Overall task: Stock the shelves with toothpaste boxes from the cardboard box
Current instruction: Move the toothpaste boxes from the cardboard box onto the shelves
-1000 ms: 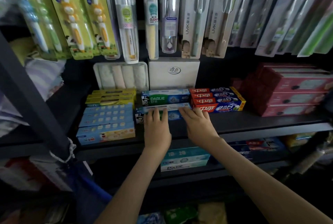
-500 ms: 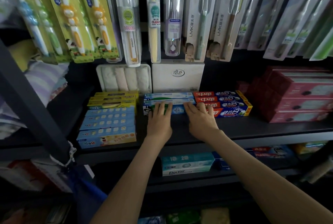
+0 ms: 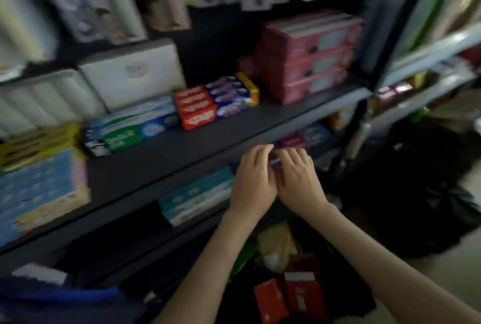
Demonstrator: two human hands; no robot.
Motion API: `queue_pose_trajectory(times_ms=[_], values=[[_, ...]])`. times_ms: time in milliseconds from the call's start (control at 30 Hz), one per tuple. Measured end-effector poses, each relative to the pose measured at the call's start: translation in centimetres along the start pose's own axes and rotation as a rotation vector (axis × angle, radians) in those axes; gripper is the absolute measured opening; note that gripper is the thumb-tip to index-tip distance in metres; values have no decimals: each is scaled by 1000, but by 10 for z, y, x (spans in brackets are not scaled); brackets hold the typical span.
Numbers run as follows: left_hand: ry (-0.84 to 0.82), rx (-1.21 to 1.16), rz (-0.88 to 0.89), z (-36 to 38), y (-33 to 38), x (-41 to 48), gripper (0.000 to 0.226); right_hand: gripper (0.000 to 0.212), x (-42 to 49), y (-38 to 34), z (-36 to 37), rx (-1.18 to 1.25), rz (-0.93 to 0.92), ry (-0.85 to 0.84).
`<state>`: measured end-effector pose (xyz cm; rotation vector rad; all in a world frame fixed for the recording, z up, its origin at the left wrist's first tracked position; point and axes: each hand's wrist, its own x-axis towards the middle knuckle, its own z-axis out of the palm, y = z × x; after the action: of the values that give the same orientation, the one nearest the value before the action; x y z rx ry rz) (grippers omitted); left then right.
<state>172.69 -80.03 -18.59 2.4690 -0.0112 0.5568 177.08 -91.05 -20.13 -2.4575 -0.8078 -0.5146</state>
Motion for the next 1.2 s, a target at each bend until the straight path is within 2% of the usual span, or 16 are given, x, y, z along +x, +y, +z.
queue_pose_trajectory(times_ms=[133,267,400,533,633,700,767,867,1067,1200], values=[[-453,-83,82,104,58,-18,39,31,-100,97,-34,-64,318,-23],[-942,-109,105,218,102,-71,40,35,-243,180,-55,-67,662,-83],[-1177,-58,169,340,123,-168,38,38,-422,234,-39,-37,1027,-175],[-1410,-47,247,448,123,-290,39,41,-600,248,11,45,1348,-341],[-1591,14,182,510,110,-368,45,46,-701,249,58,146,1553,-516],[-1648,90,81,544,96,-405,50,48,-751,253,89,204,1656,-576],[-1673,152,67,574,85,-431,55,50,-784,262,115,245,1721,-596],[-1659,229,165,618,74,-458,59,52,-812,286,149,248,1777,-561],[-1533,304,316,699,65,-489,63,55,-841,365,213,88,1742,-455],[-1498,345,357,740,58,-502,59,70,-851,431,247,94,1715,-441]])
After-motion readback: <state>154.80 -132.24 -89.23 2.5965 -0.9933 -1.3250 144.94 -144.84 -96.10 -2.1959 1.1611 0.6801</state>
